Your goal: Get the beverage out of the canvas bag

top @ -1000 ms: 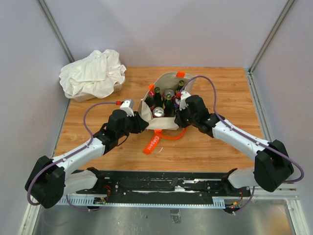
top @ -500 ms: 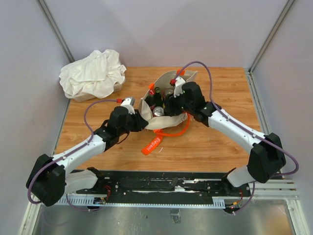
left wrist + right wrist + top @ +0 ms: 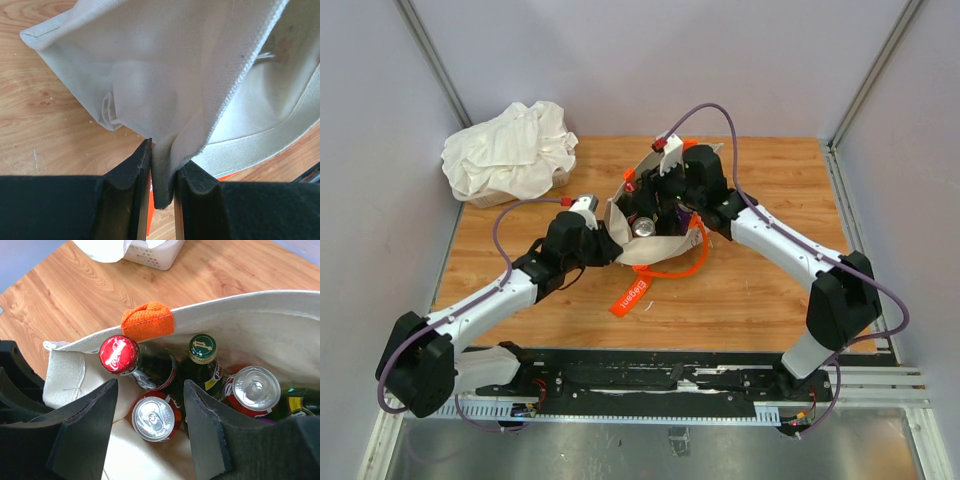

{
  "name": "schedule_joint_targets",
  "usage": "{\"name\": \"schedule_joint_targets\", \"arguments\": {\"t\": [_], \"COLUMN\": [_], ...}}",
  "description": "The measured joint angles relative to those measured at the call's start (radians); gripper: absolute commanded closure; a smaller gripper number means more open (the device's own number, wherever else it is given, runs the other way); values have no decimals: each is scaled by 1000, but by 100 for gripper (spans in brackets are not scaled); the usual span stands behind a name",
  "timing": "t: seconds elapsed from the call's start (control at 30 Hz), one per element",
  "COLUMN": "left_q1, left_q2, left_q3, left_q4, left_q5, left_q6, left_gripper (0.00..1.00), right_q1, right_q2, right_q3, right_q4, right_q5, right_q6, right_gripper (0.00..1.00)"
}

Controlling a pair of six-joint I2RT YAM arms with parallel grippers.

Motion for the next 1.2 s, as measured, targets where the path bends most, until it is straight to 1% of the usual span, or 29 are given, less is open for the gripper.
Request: {"name": "schedule_joint_targets", "arguments": {"t": [0.23,0.4,0.63,0.83,1.0,1.03,1.1,1.2], "left_q1": [0,0,0,0,0,0,0,0], "left_q2": [3,3,6,16,19,19,20,21], "left_q3": [11,17,27,40,42,42,42,43], "left_q4": [-19,-30,-40,-47,-49,-49,-49,-48], "left_q5": [-3,-4,-6,-11,-11,-11,-11,-14], "left_q6": [2,2,7,11,11,11,11,11], "left_gripper": [76,76,76,76,76,76,76,76], "right_q1": [19,37,36,36,36,36,36,36], "right_q2": [48,58,126,176,182,182,185,196], "right_q3": [5,43,105,110,110,110,110,115], "right_q4": [11,31,71,71,72,74,79,105], "right_q5": [-34,-40,-41,-39,-36,-36,-37,-22], "right_q6": [-10,-26,-34,-43,-52,-52,-53,-84], "right_gripper": [44,44,47,49,51,54,67,91]}}
